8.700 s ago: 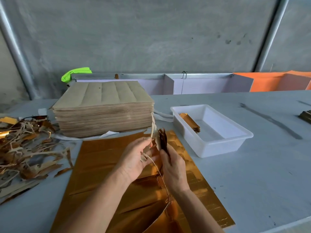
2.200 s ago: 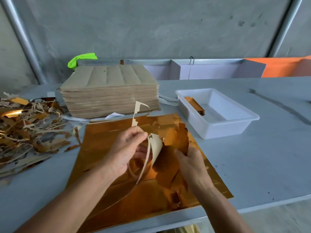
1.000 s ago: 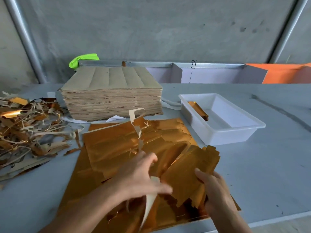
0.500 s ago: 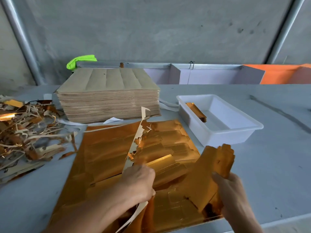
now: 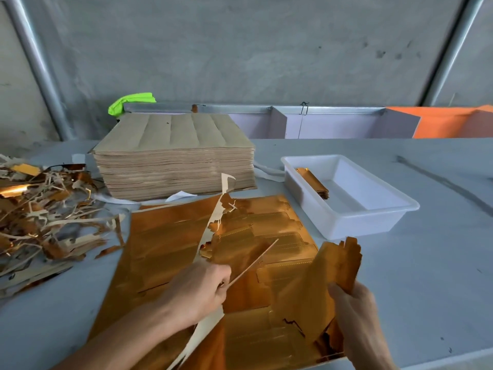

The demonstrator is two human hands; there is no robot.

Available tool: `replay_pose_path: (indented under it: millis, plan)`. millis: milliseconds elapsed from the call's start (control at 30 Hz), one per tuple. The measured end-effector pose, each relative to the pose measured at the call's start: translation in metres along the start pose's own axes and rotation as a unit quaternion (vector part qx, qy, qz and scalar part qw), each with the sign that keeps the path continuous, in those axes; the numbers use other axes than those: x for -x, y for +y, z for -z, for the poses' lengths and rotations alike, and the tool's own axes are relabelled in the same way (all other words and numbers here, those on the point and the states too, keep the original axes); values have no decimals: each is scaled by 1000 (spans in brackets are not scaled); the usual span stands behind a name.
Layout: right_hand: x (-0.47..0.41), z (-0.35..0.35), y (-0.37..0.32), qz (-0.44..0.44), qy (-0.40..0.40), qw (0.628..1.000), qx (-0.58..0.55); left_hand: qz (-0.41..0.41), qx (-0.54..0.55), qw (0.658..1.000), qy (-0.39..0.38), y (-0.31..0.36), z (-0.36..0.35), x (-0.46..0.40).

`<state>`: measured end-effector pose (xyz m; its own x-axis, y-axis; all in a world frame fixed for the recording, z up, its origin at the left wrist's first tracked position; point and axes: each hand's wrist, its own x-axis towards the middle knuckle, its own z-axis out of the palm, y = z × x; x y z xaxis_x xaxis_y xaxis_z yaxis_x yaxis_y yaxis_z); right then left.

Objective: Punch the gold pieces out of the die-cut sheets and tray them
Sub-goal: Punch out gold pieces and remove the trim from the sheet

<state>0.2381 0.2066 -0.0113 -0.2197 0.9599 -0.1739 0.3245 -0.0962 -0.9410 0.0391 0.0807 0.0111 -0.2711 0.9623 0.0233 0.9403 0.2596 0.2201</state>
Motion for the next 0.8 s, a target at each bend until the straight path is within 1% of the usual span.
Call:
replay_pose_path:
  millis: [67,133,167,233,300,333,367,433,500,533,600,700,800]
  plan:
    - [5,-18,-5,42,-1,999,22,-13,26,999,39,9,3,3]
    - [10,-37,-14,101,-12,994,36,-37,49,997,53,22,4,3]
    - [14,-46,-19,116,-18,993,30,-45,58,996,57,29,4,2]
    - [20,-58,-25,96,-45,994,-29,-50,79,994,57,39,2,0]
    - [26,-62,-28,34,-88,988,-124,-47,90,994,51,45,-2,-1]
    - [29,-62,-27,22,-102,983,-152,-46,92,994,49,47,-3,-2]
    - [30,-62,-23,33,-115,980,-156,-46,89,994,44,48,-4,-2]
    - [32,-66,-16,74,-130,981,-124,-43,70,996,27,51,-5,-2]
    - [30,-68,-13,103,-104,984,-96,-33,56,998,3,50,-8,-1]
    - [28,-68,-13,99,-80,987,-96,-32,58,998,-3,49,-9,0]
    - [23,-67,-13,64,-41,993,-93,-29,66,997,-11,45,-8,4]
    - [20,-64,-17,20,-50,993,-101,28,42,998,-46,34,-9,11]
    - [15,-52,-19,-16,-52,992,-115,80,16,995,-54,19,-8,16]
